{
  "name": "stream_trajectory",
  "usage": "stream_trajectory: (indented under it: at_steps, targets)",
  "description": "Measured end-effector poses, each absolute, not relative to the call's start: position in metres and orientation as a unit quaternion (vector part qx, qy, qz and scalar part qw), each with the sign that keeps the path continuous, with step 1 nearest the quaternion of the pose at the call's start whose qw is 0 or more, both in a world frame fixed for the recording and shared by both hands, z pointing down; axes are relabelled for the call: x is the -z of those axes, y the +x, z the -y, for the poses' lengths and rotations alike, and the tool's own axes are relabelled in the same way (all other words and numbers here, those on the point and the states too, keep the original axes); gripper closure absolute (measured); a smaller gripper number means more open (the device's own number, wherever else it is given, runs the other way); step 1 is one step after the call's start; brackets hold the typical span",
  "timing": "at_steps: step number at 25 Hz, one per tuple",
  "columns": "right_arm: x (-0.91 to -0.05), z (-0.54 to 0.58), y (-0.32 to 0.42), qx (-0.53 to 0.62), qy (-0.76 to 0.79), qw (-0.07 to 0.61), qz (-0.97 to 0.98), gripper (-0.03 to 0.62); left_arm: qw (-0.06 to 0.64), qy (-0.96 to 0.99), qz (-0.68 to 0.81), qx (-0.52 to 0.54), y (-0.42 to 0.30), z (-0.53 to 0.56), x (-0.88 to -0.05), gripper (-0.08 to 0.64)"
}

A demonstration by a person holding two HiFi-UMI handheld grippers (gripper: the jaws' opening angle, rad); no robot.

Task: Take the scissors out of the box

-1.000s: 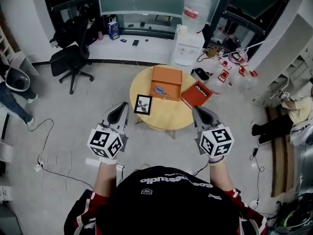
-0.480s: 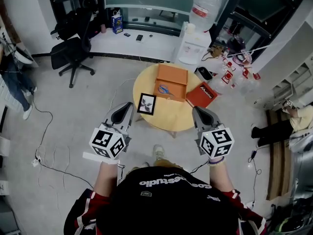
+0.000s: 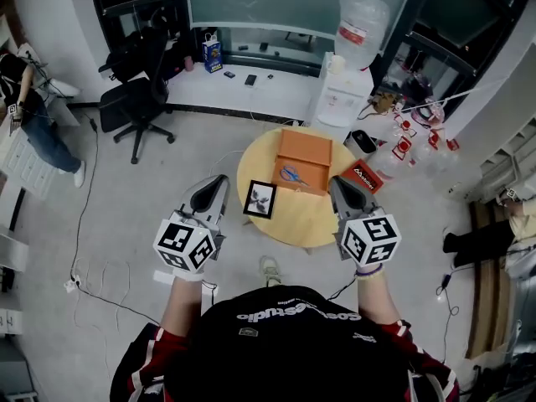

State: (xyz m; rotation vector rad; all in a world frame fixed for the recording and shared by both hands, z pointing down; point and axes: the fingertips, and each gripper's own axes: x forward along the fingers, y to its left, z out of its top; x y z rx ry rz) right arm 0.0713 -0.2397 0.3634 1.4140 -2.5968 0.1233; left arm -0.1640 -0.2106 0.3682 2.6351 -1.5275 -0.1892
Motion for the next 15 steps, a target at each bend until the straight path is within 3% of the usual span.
stream_trajectory:
  at_steps: [15]
  targets:
    - [-0.363, 0.284, 0.082, -0.028, 0.469, 0.091, 0.878, 0.556, 0.035, 0.869, 0.492, 0.051, -0.144, 0.257, -0.364, 0.534]
